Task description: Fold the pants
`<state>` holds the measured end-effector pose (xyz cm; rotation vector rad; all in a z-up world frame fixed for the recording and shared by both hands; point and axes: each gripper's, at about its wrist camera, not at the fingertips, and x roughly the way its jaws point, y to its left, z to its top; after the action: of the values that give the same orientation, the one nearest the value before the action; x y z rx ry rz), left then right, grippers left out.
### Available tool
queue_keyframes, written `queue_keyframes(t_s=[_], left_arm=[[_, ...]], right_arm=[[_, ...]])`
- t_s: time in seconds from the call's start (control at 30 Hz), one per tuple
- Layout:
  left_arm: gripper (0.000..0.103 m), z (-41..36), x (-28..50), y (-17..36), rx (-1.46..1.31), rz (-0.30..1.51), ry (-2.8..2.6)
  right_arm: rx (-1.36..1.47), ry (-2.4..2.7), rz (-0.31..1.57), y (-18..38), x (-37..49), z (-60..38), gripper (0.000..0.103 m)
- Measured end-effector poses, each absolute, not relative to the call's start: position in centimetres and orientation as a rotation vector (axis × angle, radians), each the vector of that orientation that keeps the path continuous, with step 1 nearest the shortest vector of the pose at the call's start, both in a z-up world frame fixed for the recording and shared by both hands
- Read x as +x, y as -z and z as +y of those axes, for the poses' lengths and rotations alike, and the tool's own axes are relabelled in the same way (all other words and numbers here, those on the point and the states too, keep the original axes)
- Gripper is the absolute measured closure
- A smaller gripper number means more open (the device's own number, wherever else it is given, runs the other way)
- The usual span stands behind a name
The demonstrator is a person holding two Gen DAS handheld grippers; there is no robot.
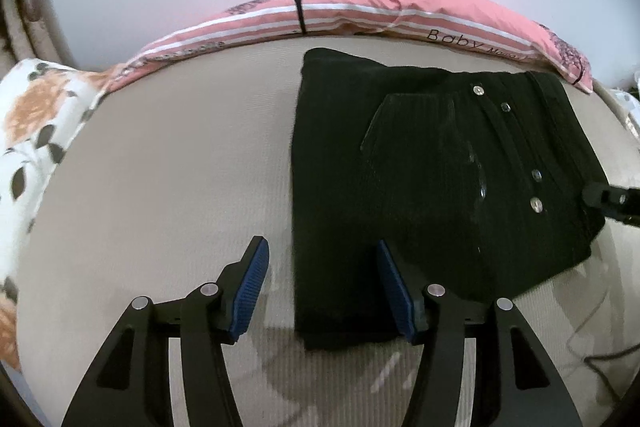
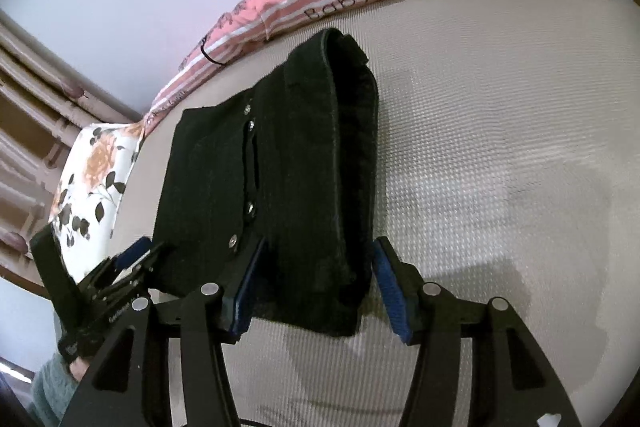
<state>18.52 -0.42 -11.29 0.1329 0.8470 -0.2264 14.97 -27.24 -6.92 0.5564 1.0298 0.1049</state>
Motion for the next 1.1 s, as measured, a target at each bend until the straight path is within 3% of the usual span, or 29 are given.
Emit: queue_keyframes(t_s=[0.1, 0.27, 0.67, 1.1], left_arm=[[0.044, 0.1, 16.7, 10.7, 0.140, 0.842, 0.194], [0.032, 0.6, 13.5, 10.0, 0.173, 0.843, 0.149], [0.032, 2.0, 8.1, 9.3, 0.159, 0.843, 0.092], [0.032, 2.4, 6.6, 9.3, 0.139, 0.818, 0.086]], right_arm=[[0.505, -0.077, 1.006, 6.0, 13.6, -26.4, 0.051], [0.384, -0.037, 0.989, 4.9, 11.3, -23.9, 0.049], [0.161, 0.074, 0.866, 2.1, 6.9, -17.9, 0.020], [0.122, 0.116, 0.824, 1.6, 5.0, -15.4, 0.014]])
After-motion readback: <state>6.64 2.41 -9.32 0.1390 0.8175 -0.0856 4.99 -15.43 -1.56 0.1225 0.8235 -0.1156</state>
